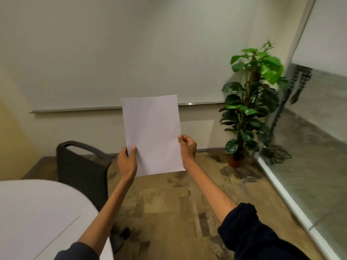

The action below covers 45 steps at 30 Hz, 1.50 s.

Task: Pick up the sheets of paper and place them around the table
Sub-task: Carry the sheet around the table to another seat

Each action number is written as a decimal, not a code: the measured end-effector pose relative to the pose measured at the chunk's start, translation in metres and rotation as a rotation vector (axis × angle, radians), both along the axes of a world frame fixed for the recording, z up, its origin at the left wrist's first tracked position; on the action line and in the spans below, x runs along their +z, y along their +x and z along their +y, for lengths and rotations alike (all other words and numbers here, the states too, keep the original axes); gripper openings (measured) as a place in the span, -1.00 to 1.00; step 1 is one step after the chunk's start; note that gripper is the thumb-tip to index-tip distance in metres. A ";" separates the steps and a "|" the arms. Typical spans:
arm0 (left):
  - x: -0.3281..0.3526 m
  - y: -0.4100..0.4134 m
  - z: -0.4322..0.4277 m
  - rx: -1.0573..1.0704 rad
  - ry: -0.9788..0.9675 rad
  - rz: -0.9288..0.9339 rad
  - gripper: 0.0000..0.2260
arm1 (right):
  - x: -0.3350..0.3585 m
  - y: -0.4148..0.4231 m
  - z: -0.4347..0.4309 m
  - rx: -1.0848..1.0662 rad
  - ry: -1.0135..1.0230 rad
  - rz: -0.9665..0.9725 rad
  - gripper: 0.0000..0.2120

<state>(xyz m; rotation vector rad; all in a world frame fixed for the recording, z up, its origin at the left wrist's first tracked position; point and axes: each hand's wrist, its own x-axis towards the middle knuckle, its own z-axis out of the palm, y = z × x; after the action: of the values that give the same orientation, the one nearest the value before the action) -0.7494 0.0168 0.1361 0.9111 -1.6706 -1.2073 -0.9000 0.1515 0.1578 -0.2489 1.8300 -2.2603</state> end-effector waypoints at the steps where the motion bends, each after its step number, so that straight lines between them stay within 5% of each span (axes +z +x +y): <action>1: -0.002 -0.018 -0.003 -0.018 0.004 0.005 -0.81 | -0.001 -0.015 -0.001 -0.014 0.006 0.005 -0.92; 20: 0.019 -0.244 -0.226 -0.075 0.001 0.046 -0.85 | 0.019 -0.233 -0.217 -0.029 0.020 0.055 -0.87; 36: 0.016 -0.364 -0.462 0.186 0.029 0.047 -0.81 | 0.011 -0.391 -0.504 0.256 0.019 0.067 -0.93; 45: 0.018 -0.346 -0.593 0.432 0.055 0.042 -0.82 | 0.008 -0.393 -0.683 0.502 0.063 0.080 -0.92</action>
<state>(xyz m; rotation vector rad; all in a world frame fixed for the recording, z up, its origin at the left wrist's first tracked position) -1.0951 -0.5763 0.1541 1.1983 -1.3220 -0.9706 -1.2934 -0.5319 0.1657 -0.7088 1.6388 -1.8638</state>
